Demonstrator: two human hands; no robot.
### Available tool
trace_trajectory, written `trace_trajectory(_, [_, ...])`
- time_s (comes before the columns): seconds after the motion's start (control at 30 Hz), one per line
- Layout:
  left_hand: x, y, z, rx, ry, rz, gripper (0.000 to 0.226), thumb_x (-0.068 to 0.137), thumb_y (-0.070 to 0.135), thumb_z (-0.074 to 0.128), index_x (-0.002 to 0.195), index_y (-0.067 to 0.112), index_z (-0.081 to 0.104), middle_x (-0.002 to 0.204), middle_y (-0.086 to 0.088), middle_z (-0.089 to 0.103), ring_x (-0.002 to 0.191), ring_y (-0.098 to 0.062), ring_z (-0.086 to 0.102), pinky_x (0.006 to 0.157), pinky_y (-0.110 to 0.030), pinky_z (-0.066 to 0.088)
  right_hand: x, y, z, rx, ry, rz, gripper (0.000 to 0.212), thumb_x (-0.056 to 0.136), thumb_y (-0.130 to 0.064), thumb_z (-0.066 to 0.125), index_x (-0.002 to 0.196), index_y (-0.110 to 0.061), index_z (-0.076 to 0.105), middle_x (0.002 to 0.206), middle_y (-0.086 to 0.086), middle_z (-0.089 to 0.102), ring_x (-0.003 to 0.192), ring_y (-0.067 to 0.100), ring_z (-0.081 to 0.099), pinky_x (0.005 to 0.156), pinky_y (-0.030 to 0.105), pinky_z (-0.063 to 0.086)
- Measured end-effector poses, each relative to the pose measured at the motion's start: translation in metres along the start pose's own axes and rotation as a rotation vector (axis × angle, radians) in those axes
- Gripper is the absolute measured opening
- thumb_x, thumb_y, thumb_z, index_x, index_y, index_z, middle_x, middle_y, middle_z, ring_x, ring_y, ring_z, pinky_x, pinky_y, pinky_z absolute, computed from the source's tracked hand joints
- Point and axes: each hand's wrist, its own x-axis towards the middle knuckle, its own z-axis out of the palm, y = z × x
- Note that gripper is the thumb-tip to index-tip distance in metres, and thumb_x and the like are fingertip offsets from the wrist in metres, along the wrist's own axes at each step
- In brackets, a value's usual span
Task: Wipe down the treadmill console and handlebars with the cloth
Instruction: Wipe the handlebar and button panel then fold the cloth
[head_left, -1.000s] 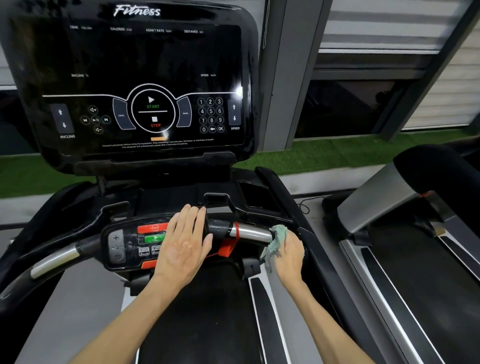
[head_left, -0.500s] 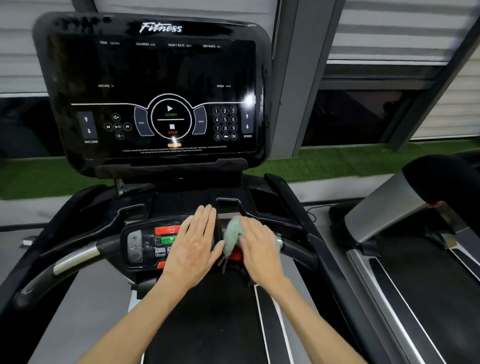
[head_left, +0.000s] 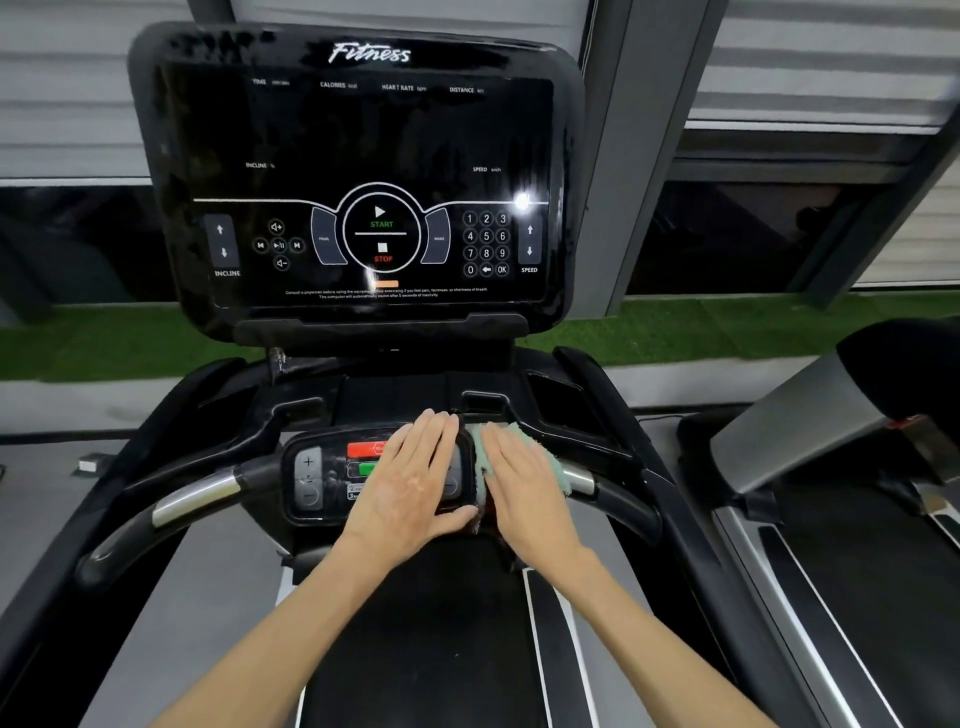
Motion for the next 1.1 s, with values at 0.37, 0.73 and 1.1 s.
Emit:
trace_trajectory(0.37, [0.001,0.006,0.0,0.032,0.056,-0.015,0.103,0.072,0.064,0.07,0.141,-0.008,0.042,0.138,-0.022,0.053,0.131,-0.035,0.05,0.11,-0.046,0.042,0.029,-0.006,-0.006,-0.006,0.004,0.112,0.04,0.101,-0.028,0.023,0.098,-0.018,0.062,0.092,-0.003,0.065,0.085,0.016,0.061,0.083,0.037,0.048])
trace_trajectory(0.73, [0.001,0.007,0.0,0.033,0.038,-0.03,0.103,0.074,0.065,0.066,0.143,-0.007,0.039,0.14,-0.022,0.05,0.133,-0.035,0.047,0.113,-0.045,0.037,0.016,-0.012,0.001,-0.011,0.043,0.122,0.036,0.099,-0.023,0.029,0.121,-0.016,0.057,0.116,0.0,0.061,0.108,0.018,0.057,0.093,0.036,0.042])
trace_trajectory(1.1, [0.0,0.006,0.001,0.023,0.059,-0.016,0.103,0.074,0.065,0.067,0.142,-0.006,0.037,0.14,-0.023,0.05,0.132,-0.036,0.048,0.112,-0.046,0.04,-0.003,-0.009,0.015,-0.034,0.048,0.131,0.054,0.097,-0.021,0.038,0.15,-0.021,0.028,0.151,-0.001,0.037,0.14,0.015,0.03,0.115,0.041,0.021])
